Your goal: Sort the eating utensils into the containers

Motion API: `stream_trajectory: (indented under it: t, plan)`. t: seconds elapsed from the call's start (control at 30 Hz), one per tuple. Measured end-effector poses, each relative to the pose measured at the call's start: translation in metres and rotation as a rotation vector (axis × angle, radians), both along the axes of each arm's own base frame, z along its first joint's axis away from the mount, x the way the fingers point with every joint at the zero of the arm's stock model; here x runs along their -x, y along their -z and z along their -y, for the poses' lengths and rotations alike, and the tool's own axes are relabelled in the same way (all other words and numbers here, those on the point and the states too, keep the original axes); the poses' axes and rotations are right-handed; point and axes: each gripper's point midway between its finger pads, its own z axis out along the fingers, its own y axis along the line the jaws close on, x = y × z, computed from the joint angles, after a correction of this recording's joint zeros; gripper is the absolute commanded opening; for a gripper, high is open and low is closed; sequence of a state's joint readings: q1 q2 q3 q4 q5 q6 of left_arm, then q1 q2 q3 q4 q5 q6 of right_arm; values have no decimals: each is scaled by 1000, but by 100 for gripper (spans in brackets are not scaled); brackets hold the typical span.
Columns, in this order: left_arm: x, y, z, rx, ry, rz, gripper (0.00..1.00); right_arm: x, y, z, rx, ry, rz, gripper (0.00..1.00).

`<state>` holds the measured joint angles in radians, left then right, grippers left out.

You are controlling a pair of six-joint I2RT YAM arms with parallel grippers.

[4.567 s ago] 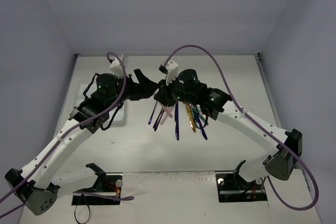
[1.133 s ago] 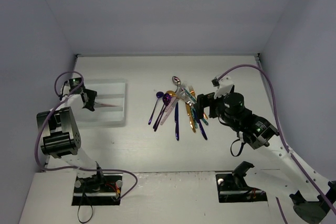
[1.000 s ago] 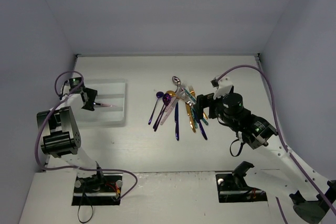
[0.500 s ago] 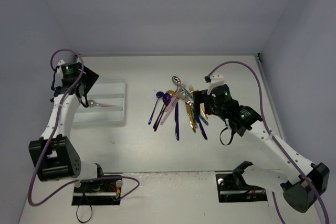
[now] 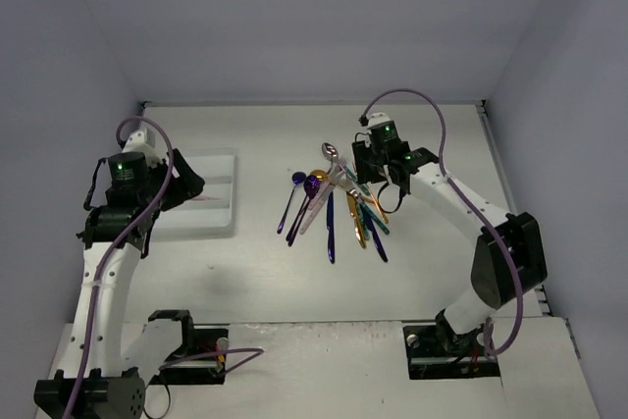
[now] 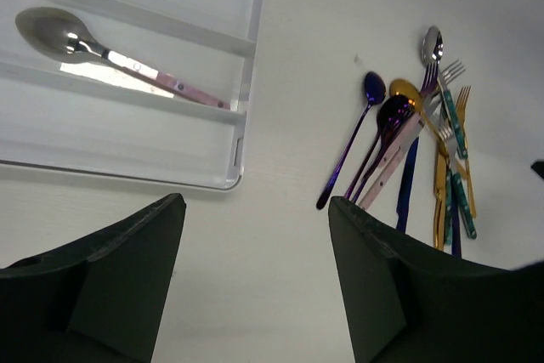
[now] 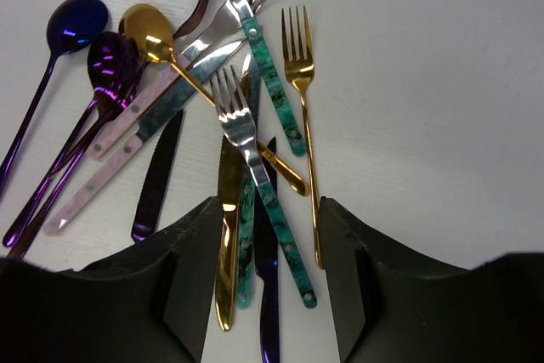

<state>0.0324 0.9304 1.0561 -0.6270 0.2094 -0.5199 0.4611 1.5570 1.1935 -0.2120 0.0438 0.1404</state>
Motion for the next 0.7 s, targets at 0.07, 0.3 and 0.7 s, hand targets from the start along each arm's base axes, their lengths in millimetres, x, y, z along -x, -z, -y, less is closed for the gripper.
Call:
stream_trajectory:
  t: [0.07, 0.3, 0.7]
  plan:
    - [9, 2, 4, -18, 31, -13, 66, -12, 11, 0, 10, 1, -15, 43]
    - [29, 4, 20, -67, 133, -24, 71, -52, 61, -7, 57, -37, -85, 42]
    - [44, 10, 21, -133, 172, -50, 73, -97, 106, -35, 83, -174, -105, 41]
